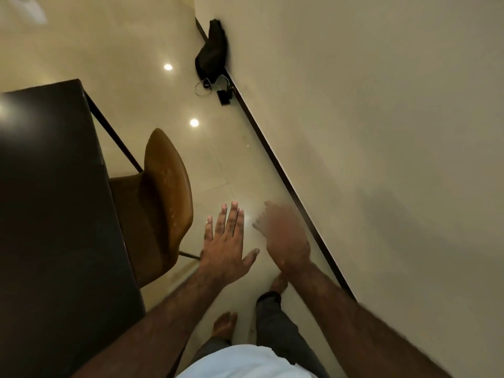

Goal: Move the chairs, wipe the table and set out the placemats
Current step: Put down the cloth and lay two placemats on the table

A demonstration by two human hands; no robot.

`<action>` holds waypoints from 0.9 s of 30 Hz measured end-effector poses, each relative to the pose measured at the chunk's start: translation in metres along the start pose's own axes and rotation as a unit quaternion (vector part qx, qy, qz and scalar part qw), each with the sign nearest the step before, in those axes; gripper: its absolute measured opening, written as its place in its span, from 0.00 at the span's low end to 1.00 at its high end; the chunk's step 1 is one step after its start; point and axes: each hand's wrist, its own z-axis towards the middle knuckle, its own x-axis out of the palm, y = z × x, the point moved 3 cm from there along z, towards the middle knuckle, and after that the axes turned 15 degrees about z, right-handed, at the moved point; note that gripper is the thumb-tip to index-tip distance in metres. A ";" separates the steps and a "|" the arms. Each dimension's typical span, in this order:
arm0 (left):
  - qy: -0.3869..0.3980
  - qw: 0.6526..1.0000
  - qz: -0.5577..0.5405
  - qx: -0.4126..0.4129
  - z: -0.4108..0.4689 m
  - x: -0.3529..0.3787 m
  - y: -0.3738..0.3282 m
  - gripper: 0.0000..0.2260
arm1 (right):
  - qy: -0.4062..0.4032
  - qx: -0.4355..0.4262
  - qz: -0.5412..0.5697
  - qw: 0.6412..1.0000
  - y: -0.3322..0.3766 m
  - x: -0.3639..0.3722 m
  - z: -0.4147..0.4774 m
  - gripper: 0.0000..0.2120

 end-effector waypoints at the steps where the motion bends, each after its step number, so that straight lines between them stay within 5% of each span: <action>1: 0.000 1.000 0.001 -0.005 0.010 -0.005 0.000 0.48 | -0.013 -0.006 0.007 1.000 -0.002 -0.005 0.014 0.34; 8: 0.000 0.996 -0.022 -0.087 0.096 -0.053 0.000 0.48 | -0.010 -0.079 0.033 0.996 -0.021 -0.043 0.146 0.13; 18: -0.017 0.978 -0.045 -0.202 0.223 -0.121 0.042 0.50 | 0.097 -0.186 -0.012 0.978 0.016 -0.057 0.318 0.08; 27: -0.050 0.963 -0.086 -0.251 0.360 -0.149 0.185 0.50 | 0.156 -0.262 -0.074 0.949 0.106 0.002 0.509 0.12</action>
